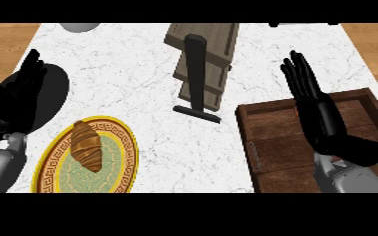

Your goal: Pick the sweet potato from the tray and place it in the tiered basket

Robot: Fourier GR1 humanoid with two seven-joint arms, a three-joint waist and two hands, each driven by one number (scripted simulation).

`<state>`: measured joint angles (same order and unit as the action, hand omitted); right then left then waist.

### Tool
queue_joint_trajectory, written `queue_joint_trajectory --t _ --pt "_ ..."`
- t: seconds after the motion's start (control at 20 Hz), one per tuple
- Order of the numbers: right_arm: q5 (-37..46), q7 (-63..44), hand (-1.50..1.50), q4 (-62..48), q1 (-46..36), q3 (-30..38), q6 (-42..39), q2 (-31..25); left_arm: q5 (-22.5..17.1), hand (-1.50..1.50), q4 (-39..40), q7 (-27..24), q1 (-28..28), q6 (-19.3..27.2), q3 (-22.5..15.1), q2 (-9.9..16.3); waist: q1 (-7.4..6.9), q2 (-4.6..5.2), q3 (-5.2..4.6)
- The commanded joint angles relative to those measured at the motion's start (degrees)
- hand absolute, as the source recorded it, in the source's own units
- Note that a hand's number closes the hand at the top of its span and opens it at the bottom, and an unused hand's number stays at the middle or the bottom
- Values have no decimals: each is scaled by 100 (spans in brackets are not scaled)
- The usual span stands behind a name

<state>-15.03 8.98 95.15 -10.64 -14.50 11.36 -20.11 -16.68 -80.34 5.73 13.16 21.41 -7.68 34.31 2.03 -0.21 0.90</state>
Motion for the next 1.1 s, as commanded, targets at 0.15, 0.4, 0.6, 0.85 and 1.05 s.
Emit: queue_joint_trajectory --t 0.15,0.4,0.6,0.85,1.05 --pt "-284 567 150 183 -400 1068 -1447 -1596 235 0 181 -281 -691 189 -560 -801 -119 14 -91" --pt "-499 329 -150 -1432 -292 2658 -191 -1577 152 0 154 -336 -1158 214 -936 -1322 -122 79 -70" --pt "-1321 1497 -150 -2197 -135 3380 -1665 -1922 298 0 184 -755 -1611 190 -1171 -1588 -191 34 -78" --pt "-993 1753 -150 -2170 481 3156 -2807 -2460 456 0 570 -959 -1465 265 -1137 -1887 -108 24 -93" --pt "-294 1056 -150 -1811 930 2731 -3249 -3509 333 0 97 -784 -1776 148 -999 -1551 -89 -14 -104"
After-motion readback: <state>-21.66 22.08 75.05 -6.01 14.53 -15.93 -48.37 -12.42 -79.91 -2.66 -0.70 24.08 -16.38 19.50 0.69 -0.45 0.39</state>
